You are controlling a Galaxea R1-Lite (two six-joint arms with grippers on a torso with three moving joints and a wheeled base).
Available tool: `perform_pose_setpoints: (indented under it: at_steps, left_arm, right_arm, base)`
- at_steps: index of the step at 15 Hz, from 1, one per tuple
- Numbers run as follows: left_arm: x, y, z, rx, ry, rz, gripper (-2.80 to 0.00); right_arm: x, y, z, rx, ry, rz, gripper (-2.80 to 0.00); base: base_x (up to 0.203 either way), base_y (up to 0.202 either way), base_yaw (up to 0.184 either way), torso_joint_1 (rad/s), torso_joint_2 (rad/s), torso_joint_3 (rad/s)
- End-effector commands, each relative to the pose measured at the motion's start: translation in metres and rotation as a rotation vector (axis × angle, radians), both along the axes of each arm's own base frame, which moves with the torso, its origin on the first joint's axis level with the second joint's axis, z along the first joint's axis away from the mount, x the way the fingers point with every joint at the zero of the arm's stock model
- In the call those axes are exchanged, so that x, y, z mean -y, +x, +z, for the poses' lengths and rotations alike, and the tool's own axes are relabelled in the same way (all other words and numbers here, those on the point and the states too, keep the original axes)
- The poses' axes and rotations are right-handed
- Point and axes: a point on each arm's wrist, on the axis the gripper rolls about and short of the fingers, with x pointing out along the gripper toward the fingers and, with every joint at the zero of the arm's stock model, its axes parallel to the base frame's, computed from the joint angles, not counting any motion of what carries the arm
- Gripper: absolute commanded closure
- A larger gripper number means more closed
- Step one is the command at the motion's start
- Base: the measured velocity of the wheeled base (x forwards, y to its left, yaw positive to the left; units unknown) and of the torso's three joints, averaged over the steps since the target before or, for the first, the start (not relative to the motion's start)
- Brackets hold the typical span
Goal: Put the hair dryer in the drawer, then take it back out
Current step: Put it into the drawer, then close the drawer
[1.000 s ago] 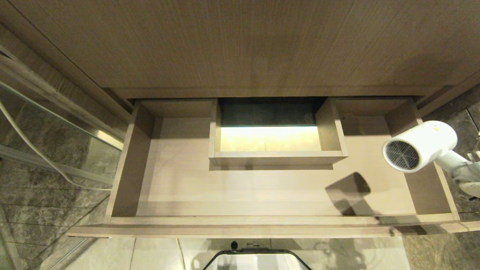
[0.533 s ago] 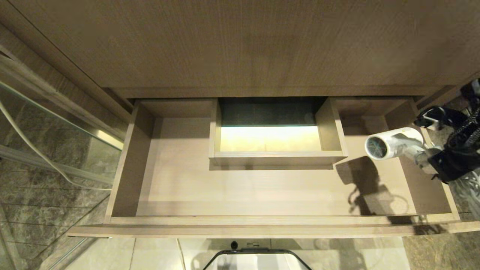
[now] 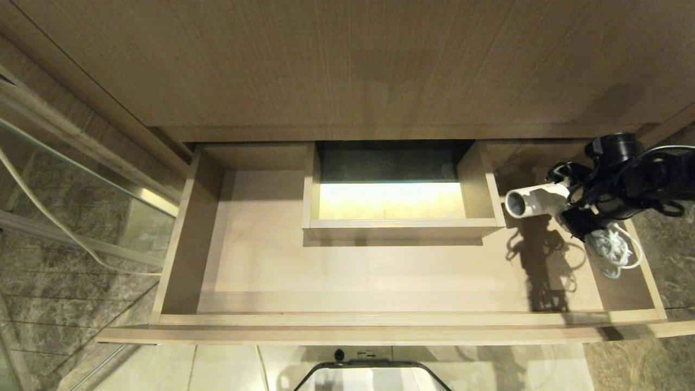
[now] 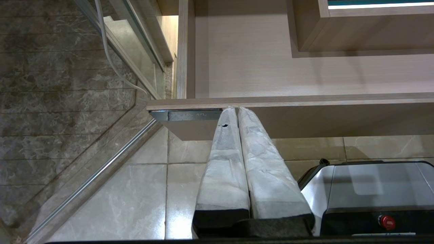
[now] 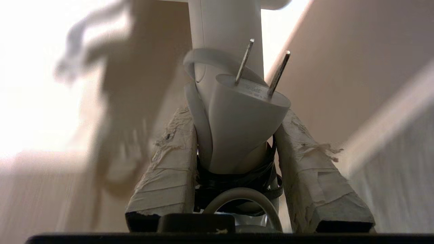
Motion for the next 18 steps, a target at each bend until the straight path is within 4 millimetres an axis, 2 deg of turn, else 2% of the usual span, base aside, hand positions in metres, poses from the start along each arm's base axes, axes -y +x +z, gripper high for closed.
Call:
perform_pose_setpoints:
  at_steps: [1,4,5,6,8,10,11,13,14,16,18]
  left_arm:
    - [0.000,0.000,0.000,-0.002,0.000,0.000,0.00]
    - [0.000,0.000,0.000,-0.002,0.000,0.000,0.00]
    - [0.000,0.000,0.000,-0.002,0.000,0.000,0.00]
    - [0.000,0.000,0.000,-0.002,0.000,0.000,0.00]
    - [0.000,0.000,0.000,-0.002,0.000,0.000,0.00]
    - [0.000,0.000,0.000,-0.002,0.000,0.000,0.00]
    - [0.000,0.000,0.000,-0.001,0.000,0.000,0.00]
    - [0.000,0.000,0.000,-0.002,0.000,0.000,0.00]
    - [0.000,0.000,0.000,-0.002,0.000,0.000,0.00]
    - [0.000,0.000,0.000,-0.002,0.000,0.000,0.00]
    - [0.000,0.000,0.000,-0.002,0.000,0.000,0.00]
  right_arm:
    - [0.005,0.036,-0.039,0.067,-0.013,0.007,0.00]
    - [0.008,0.045,-0.043,0.134,-0.026,0.012,0.00]
    - [0.008,0.045,-0.042,0.131,-0.036,0.018,-2.79]
    - [0.008,0.044,-0.039,0.135,-0.047,0.025,-2.80]
    - [0.008,0.041,-0.027,0.165,-0.051,0.021,-2.80]
    - [0.009,0.029,-0.002,0.211,-0.057,0.014,-2.80]
    - [0.010,0.019,0.016,0.247,-0.060,0.006,-2.80]
    - [0.012,-0.014,0.051,0.303,-0.070,-0.013,-2.80]
    - [0.011,-0.035,0.067,0.327,-0.074,-0.016,0.00]
    - [0.004,-0.080,0.086,0.317,-0.062,0.014,0.00]
    - [-0.007,-0.125,0.091,0.289,-0.046,0.045,0.00]
  base:
    - [0.000,0.000,0.000,0.000,0.00,0.000]
    - [0.000,0.000,0.000,0.000,0.00,0.000]
    - [0.000,0.000,0.000,0.000,0.00,0.000]
    - [0.000,0.000,0.000,0.000,0.00,0.000]
    - [0.000,0.000,0.000,0.000,0.00,0.000]
    - [0.000,0.000,0.000,0.000,0.00,0.000]
    - [0.000,0.000,0.000,0.000,0.00,0.000]
    - [0.000,0.000,0.000,0.000,0.00,0.000]
    - [0.000,0.000,0.000,0.000,0.00,0.000]
    - [0.000,0.000,0.000,0.000,0.00,0.000]
    - [0.000,0.000,0.000,0.000,0.00,0.000]
